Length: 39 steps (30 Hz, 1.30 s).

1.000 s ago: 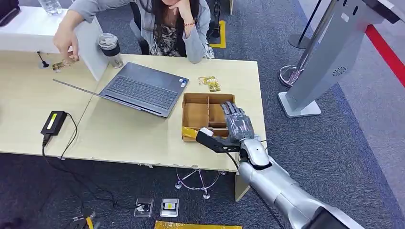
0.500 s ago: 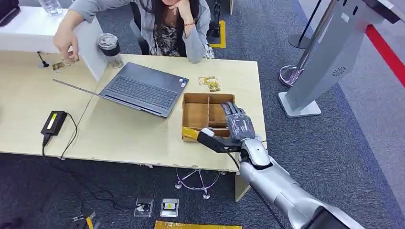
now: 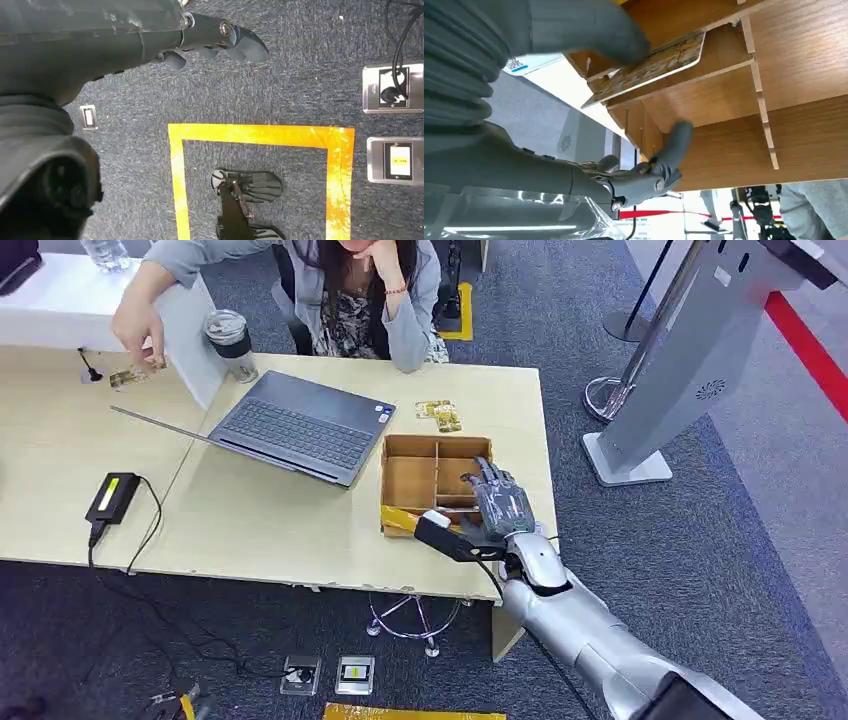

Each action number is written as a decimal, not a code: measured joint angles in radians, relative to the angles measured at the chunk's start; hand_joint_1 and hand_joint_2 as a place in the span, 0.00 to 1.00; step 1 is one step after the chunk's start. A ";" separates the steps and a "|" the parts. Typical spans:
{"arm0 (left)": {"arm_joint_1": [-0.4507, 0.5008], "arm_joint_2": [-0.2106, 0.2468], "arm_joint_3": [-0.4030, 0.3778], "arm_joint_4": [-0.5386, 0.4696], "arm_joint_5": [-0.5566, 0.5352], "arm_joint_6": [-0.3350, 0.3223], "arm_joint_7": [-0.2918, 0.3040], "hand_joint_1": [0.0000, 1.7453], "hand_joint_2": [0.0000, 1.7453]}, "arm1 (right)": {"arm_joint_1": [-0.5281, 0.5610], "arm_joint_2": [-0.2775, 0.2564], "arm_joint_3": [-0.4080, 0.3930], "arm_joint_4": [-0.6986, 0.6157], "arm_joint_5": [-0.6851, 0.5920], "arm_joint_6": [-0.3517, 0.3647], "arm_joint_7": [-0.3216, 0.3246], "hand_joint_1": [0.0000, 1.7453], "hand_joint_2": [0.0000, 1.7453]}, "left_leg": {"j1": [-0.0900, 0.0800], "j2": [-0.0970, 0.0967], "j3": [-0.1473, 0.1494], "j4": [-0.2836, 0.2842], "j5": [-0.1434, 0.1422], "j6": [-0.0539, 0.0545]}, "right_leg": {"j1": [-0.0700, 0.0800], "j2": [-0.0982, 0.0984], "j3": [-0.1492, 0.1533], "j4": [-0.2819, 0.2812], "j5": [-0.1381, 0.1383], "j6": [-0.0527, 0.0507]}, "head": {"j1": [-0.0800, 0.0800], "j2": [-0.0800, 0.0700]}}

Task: Pass the card to the sensor for recognition and then transmit it.

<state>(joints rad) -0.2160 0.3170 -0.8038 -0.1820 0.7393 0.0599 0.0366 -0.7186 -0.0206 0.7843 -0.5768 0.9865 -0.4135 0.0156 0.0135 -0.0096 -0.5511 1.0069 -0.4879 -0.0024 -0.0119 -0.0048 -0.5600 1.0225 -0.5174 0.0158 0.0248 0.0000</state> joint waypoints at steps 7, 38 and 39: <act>0.000 0.000 0.000 0.000 -0.005 0.000 0.000 0.00 0.00 | -0.001 0.000 -0.005 0.000 -0.007 0.000 -0.010 1.00 1.00 | 0.000 0.000 0.000 0.000 0.000 0.000 | 0.000 0.000 0.000 0.000 0.000 0.000 | 0.000 0.000; 0.000 0.000 -0.002 0.000 -0.017 -0.001 0.000 0.00 0.00 | -0.035 0.014 -0.019 -0.064 -0.077 0.004 -0.039 1.00 1.00 | 0.000 0.001 0.000 0.000 0.000 0.000 | 0.000 0.001 0.000 0.000 0.000 0.000 | 0.000 0.000; 0.000 0.000 -0.003 0.000 -0.017 -0.001 0.000 0.00 0.00 | -0.049 0.014 -0.024 -0.074 -0.088 0.008 -0.045 1.00 1.00 | 0.000 0.001 0.000 0.000 0.000 0.000 | 0.000 0.001 0.000 0.000 0.000 0.000 | 0.000 0.000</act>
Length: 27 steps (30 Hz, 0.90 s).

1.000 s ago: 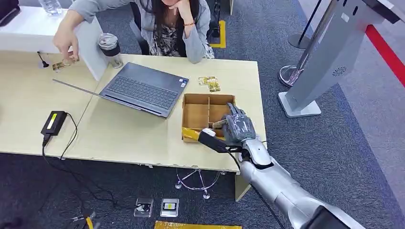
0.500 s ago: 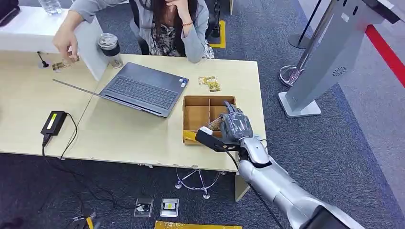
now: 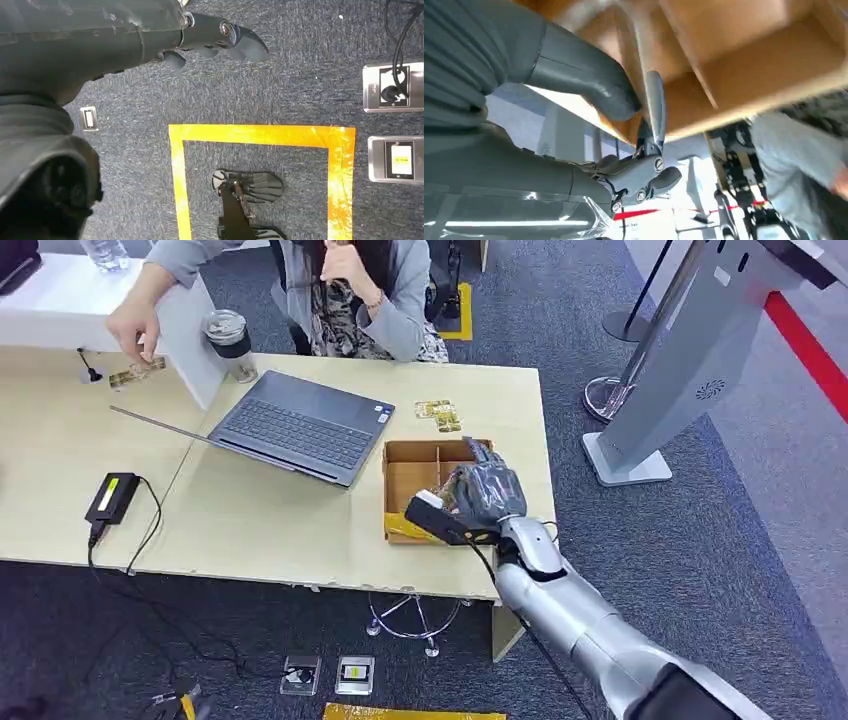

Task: Pass the card to the sensor for recognition and then transmit it.

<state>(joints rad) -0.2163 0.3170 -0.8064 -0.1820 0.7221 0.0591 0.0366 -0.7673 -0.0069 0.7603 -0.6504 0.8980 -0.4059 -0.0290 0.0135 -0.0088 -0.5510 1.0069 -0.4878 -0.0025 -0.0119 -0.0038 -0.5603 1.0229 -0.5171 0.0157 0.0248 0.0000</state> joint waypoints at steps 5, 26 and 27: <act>-0.001 0.000 -0.001 0.000 -0.005 -0.001 0.000 0.00 0.00 | -0.033 0.003 -0.018 -0.031 -0.034 0.011 -0.016 1.00 1.00 | 0.000 0.000 0.001 0.000 0.000 0.000 | 0.000 0.000 0.000 0.000 0.000 0.000 | 0.000 0.000; -0.017 -0.004 -0.001 0.000 -0.024 -0.003 0.000 0.00 0.00 | -0.078 0.043 -0.025 -0.055 -0.138 0.028 -0.046 1.00 1.00 | 0.000 0.001 0.001 0.000 0.000 0.000 | 0.000 0.001 0.000 0.000 0.000 0.000 | 0.000 0.000; -0.018 -0.005 -0.001 0.000 -0.026 -0.003 0.000 0.00 0.00 | -0.082 0.045 -0.025 -0.053 -0.139 0.027 -0.046 1.00 1.00 | 0.000 0.001 0.001 0.000 0.000 0.000 | 0.000 0.001 0.000 0.000 0.000 0.000 | 0.000 0.000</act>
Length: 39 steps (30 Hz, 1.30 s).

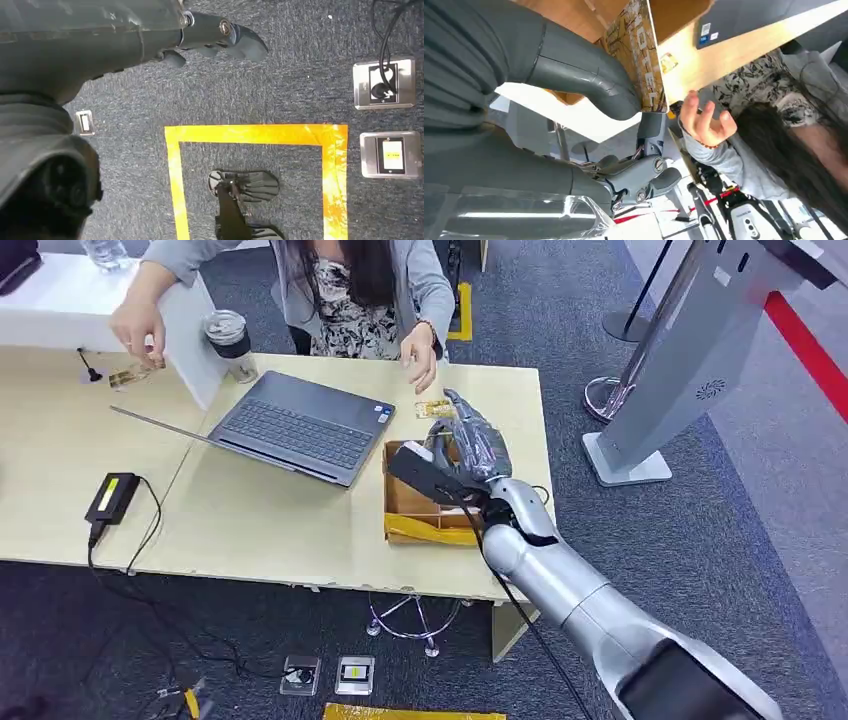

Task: Pass the card to the sensor for recognition and then transmit it.

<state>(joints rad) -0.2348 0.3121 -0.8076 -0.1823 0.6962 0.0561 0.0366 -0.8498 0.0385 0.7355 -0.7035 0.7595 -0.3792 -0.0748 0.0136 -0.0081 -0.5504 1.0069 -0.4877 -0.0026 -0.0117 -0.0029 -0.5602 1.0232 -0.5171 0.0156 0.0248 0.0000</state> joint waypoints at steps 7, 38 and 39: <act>-0.009 -0.002 0.000 0.000 -0.008 0.000 0.003 0.00 0.00 | -0.022 0.018 0.000 0.014 -0.011 -0.008 -0.006 1.00 1.00 | 0.000 0.000 0.000 0.000 0.000 0.000 | 0.000 0.000 0.000 0.000 0.000 0.000 | 0.000 0.000; -0.024 -0.012 -0.002 0.000 -0.026 -0.003 0.010 0.00 0.00 | -0.119 0.084 0.002 0.124 0.036 -0.051 -0.011 0.00 0.00 | 0.000 0.001 0.000 0.000 0.000 0.000 | 0.000 0.000 0.000 0.000 0.000 0.000 | 0.000 0.000; -0.025 -0.013 -0.002 0.000 -0.027 -0.003 0.010 0.00 0.00 | -0.123 0.085 0.002 0.129 0.045 -0.048 -0.008 0.00 0.00 | 0.000 0.001 0.000 0.000 0.000 0.000 | 0.000 0.000 0.000 0.000 0.000 0.000 | 0.000 0.000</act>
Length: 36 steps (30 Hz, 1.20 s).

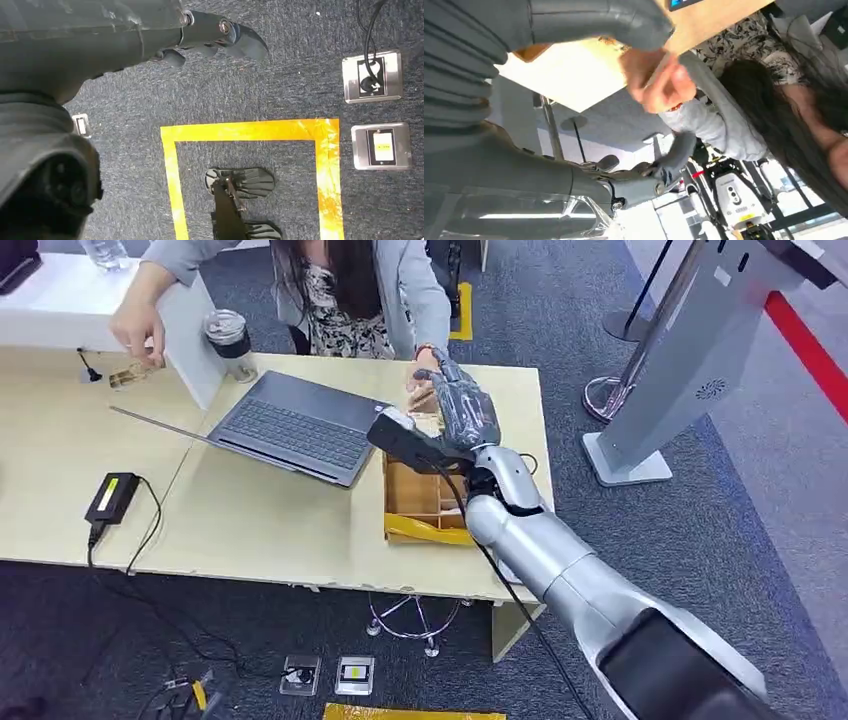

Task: Pass the card to the sensor for recognition and then transmit it.

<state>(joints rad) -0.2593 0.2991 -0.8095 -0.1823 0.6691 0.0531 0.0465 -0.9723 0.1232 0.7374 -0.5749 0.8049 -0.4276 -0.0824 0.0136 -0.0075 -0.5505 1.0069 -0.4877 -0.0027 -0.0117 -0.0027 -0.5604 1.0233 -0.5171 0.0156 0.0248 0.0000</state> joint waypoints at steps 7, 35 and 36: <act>-0.001 -0.001 0.000 0.000 0.000 0.003 0.001 0.00 0.00 | -0.030 -0.037 -0.016 0.017 0.013 0.003 0.028 0.00 0.00 | 0.000 0.000 0.000 0.000 0.000 0.000 | 0.000 0.000 0.000 0.000 0.000 0.000 | 0.000 0.000; 0.105 0.010 0.018 0.001 0.097 0.015 -0.026 0.00 0.00 | 0.420 -0.743 -0.470 0.249 -0.508 0.190 0.178 0.00 0.00 | 0.002 -0.006 -0.001 0.001 -0.006 0.000 | 0.002 -0.008 0.002 -0.004 -0.003 -0.001 | 0.000 0.000; 0.105 0.010 0.022 0.001 0.099 0.015 -0.029 0.00 0.00 | 0.478 -0.742 -0.488 0.255 -0.536 0.190 0.179 0.00 0.00 | 0.003 -0.007 -0.001 0.001 -0.006 0.000 | 0.003 -0.009 0.001 -0.005 -0.004 -0.001 | -0.001 0.000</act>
<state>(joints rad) -0.1538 0.3090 -0.7873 -0.1812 0.7679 0.0683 0.0179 -0.4939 -0.6191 0.2494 -0.3196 0.2692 -0.2373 0.0961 0.0161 -0.0142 -0.5517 1.0082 -0.4941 -0.0024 -0.0091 -0.0115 -0.5590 1.0187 -0.5209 0.0151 0.0236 0.0000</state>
